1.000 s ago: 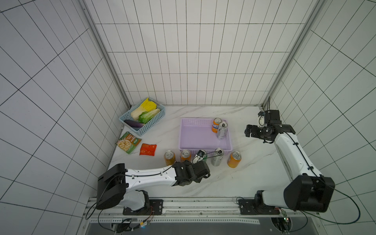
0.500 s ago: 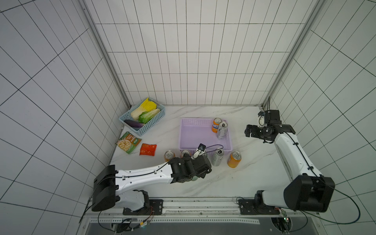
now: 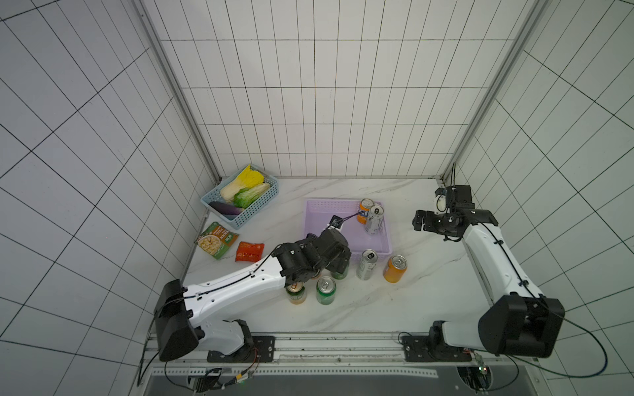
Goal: Take out the drinks from the basket
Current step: Place the drink at the center of the board.
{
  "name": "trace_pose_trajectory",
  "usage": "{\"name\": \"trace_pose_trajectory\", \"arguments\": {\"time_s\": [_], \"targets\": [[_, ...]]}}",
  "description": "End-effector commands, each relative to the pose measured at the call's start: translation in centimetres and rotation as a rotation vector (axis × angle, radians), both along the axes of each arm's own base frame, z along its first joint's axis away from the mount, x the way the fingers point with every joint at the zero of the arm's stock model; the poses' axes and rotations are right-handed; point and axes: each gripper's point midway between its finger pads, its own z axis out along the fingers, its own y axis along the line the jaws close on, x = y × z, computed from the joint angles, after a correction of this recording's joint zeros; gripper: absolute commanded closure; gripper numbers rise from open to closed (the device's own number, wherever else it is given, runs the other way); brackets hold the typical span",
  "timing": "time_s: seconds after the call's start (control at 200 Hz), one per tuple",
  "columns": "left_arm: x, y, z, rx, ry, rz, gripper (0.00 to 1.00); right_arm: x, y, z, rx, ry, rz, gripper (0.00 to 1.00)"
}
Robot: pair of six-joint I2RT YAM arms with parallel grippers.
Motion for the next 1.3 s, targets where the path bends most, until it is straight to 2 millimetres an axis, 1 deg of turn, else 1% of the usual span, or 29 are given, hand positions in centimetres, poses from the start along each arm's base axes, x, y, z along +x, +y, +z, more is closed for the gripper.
{"name": "trace_pose_trajectory", "arguments": {"time_s": [0.0, 0.235, 0.62, 0.725, 0.96, 1.159, 1.294], "targets": [[1.5, -1.9, 1.1, -0.014, -0.008, -0.061, 0.03, -0.5, -0.4, -0.6, -0.003, 0.013, -0.009, 0.01], [4.6, -5.6, 1.9, -0.006, -0.007, -0.127, 0.03, -0.5, -0.5, -0.7, -0.005, 0.013, -0.013, 0.01], [9.4, -11.7, 1.2, -0.020, -0.030, -0.209, 0.03, -0.6, -0.6, -0.8, -0.006, 0.016, -0.018, 0.01], [10.7, -12.9, 0.7, -0.021, -0.042, -0.220, 0.04, -0.6, -0.6, -0.8, -0.006, 0.016, -0.021, 0.01], [13.9, -14.8, -0.8, -0.027, -0.057, -0.219, 0.05, -0.6, -0.6, -0.9, -0.006, 0.019, -0.021, 0.01], [15.9, -16.8, -2.4, -0.020, -0.083, -0.233, 0.06, -0.5, -0.5, -0.9, -0.002, 0.019, -0.019, 0.01], [17.2, -17.8, -3.3, -0.026, -0.086, -0.232, 0.07, -0.6, -0.5, -1.0, -0.001, 0.021, -0.018, 0.01]]}}
